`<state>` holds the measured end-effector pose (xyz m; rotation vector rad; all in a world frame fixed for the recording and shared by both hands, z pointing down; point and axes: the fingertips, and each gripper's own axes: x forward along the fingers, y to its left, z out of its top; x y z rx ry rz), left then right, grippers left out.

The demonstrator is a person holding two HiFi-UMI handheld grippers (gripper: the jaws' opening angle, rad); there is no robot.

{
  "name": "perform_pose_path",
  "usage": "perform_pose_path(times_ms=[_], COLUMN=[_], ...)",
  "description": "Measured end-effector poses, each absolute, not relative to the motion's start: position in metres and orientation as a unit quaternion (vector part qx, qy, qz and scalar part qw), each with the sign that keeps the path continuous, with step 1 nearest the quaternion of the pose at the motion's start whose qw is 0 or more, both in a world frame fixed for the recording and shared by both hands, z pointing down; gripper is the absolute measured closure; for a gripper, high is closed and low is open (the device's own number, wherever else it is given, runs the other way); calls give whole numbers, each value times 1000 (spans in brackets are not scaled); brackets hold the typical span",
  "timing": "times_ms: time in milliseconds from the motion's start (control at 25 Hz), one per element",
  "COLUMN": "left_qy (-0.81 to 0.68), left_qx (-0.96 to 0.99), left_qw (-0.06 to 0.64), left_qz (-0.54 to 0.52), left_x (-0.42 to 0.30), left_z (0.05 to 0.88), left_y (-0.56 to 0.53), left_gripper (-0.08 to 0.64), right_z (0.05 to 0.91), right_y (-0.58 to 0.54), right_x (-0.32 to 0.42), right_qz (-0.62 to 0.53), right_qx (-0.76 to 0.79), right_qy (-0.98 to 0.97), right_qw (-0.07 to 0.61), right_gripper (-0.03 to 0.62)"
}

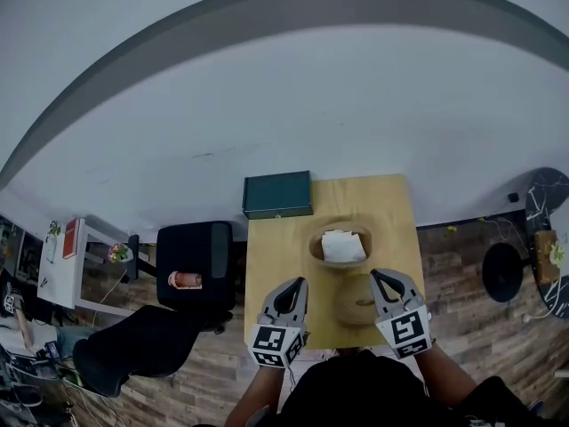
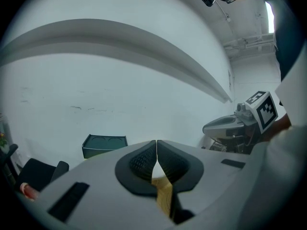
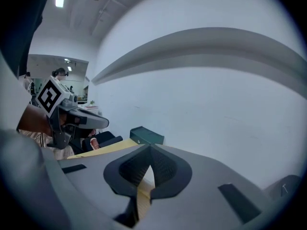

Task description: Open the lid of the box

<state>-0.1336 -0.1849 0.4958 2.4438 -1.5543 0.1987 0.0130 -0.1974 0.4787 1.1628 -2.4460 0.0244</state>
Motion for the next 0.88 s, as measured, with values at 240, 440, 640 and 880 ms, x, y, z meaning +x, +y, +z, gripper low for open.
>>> perform_pose_path(times_ms=[240,440,640,880], left_qy=[-526,-528,-530,-531], left_qx=[839,835,835,835], left_qw=[125,138,132,129], left_qz=[67,69,68,72], left_x=[-128,-126,-127,-126], left_z=[496,500,498,497], left_y=[-181,-177,-179,-182], left_gripper=[538,538,538,538], right_z=[458,450,444,442], right_y=[-200,-203,-207,-213], right_x=[17,17,16,17], right_qz=[-7,-11,-24,-39], right_qx=[424,425,419,415], right_qy=[-886,-890,-893,-894], right_qw=[189,164,159,167], right_gripper=[575,574,574,574])
